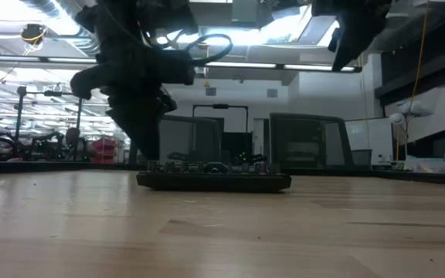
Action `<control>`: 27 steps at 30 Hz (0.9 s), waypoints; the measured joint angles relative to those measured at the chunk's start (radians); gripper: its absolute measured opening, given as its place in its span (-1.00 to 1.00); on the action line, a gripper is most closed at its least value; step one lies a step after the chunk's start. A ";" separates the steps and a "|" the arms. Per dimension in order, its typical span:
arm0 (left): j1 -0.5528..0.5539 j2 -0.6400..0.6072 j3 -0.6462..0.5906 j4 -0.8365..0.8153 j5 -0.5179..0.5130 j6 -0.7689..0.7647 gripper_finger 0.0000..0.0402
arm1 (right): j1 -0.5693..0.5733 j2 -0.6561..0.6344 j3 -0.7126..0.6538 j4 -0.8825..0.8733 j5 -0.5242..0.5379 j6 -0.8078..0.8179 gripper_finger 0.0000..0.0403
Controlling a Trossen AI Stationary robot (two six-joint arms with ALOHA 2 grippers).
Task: Prefit tool cases
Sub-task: Remove the blue socket bit from the black prefit tool case
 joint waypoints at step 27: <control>0.068 -0.004 0.000 0.009 0.132 0.041 -0.52 | 0.000 0.000 0.000 0.033 0.001 -0.002 -0.99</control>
